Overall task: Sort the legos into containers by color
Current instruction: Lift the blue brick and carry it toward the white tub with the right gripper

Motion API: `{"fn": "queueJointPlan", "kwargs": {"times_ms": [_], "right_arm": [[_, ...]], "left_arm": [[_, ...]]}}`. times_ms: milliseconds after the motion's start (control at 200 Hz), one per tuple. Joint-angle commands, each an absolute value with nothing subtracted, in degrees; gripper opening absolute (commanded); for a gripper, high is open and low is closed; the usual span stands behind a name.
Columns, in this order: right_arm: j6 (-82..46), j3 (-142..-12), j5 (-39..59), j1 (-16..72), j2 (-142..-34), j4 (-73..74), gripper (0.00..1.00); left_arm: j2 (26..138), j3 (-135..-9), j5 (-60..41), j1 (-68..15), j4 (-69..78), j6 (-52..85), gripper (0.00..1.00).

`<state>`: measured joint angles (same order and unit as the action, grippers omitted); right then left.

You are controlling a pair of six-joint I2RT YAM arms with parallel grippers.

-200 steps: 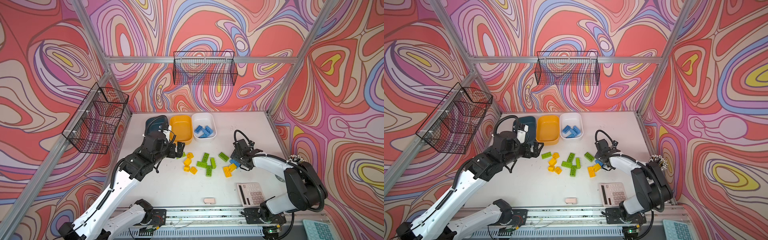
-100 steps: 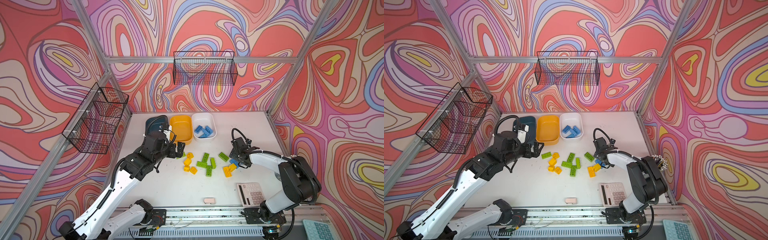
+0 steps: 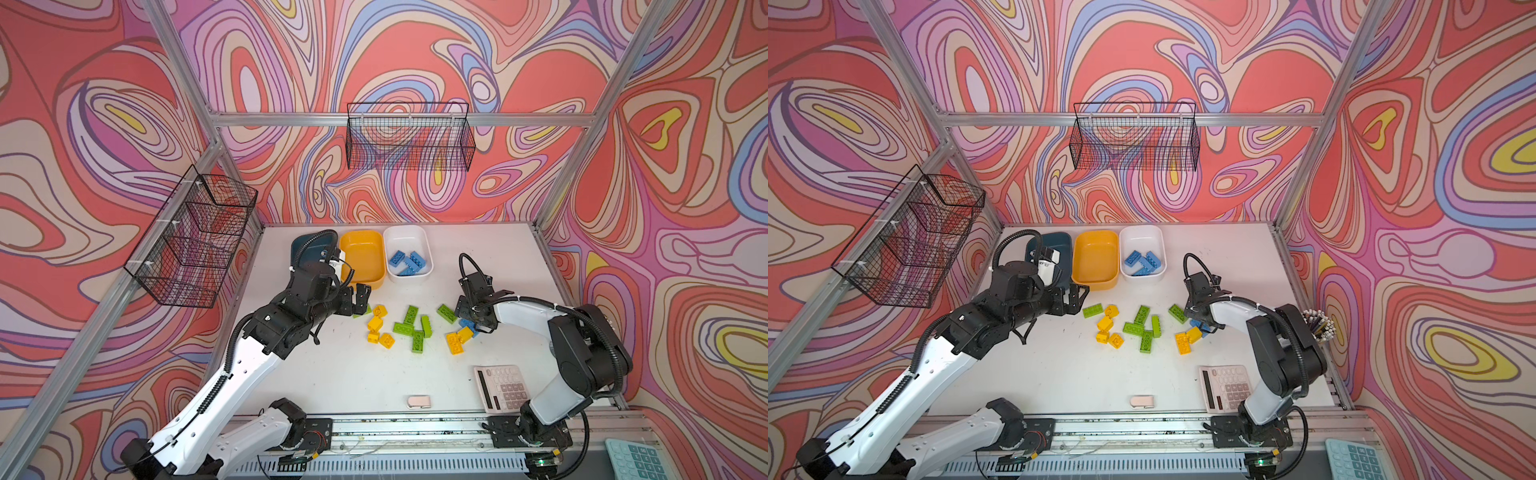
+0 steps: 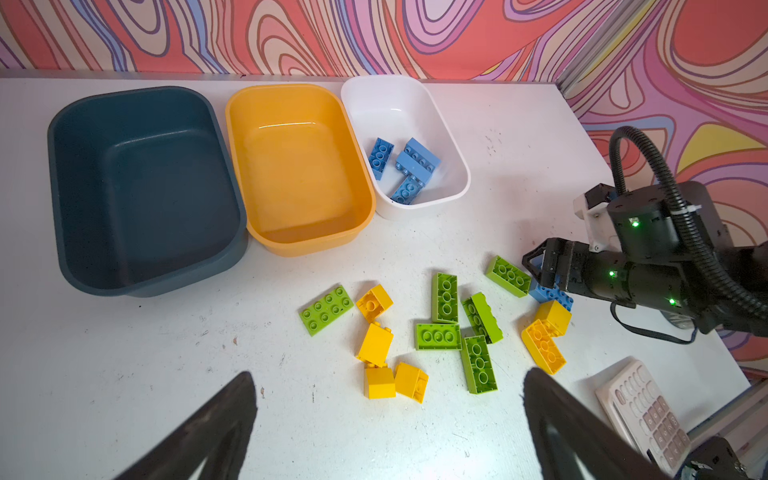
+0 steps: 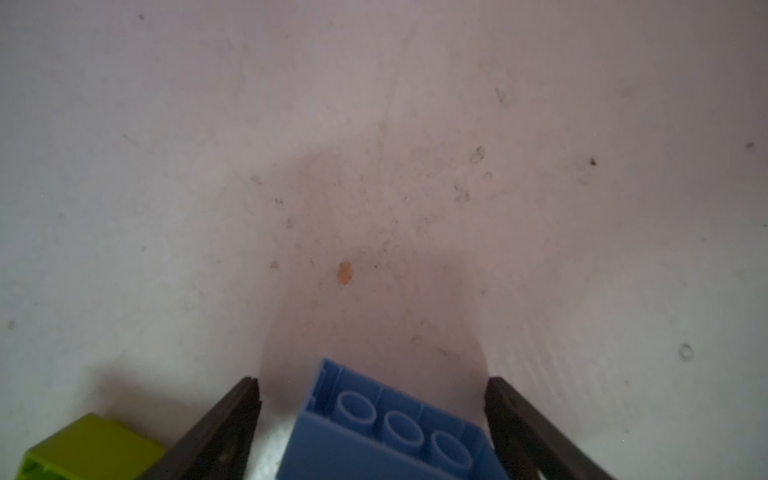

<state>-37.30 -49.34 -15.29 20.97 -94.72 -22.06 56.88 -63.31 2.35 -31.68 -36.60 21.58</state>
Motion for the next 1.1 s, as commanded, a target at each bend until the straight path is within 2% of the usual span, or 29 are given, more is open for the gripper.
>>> {"fn": "queueJointPlan", "kwargs": {"times_ms": [0,290,451,551,881,1092], "right_arm": [[-33.8,-50.3,-12.8,22.6,-94.3,-21.4,0.87],[-33.3,-52.0,-12.8,24.2,-95.6,-23.4,0.78],[-32.2,-53.5,-12.7,24.2,-97.9,-24.3,0.87],[-30.6,-54.3,-11.9,24.3,-98.4,-24.0,0.86],[-25.3,-57.0,-10.0,24.2,-99.9,-24.2,0.53],[-25.0,-58.3,-10.3,24.3,-102.3,-25.0,0.41]], "left_arm": [[57.2,-63.6,2.0,-32.0,-36.7,20.8,1.00],[57.4,-63.7,2.2,-32.0,-36.8,20.9,1.00],[57.4,-63.7,2.2,-32.0,-36.9,20.8,1.00],[57.6,-63.6,2.3,-32.1,-37.0,20.8,1.00],[58.0,-63.8,2.4,-32.1,-37.1,20.8,1.00],[58.1,-63.7,2.4,-32.1,-37.1,20.8,1.00]]}}
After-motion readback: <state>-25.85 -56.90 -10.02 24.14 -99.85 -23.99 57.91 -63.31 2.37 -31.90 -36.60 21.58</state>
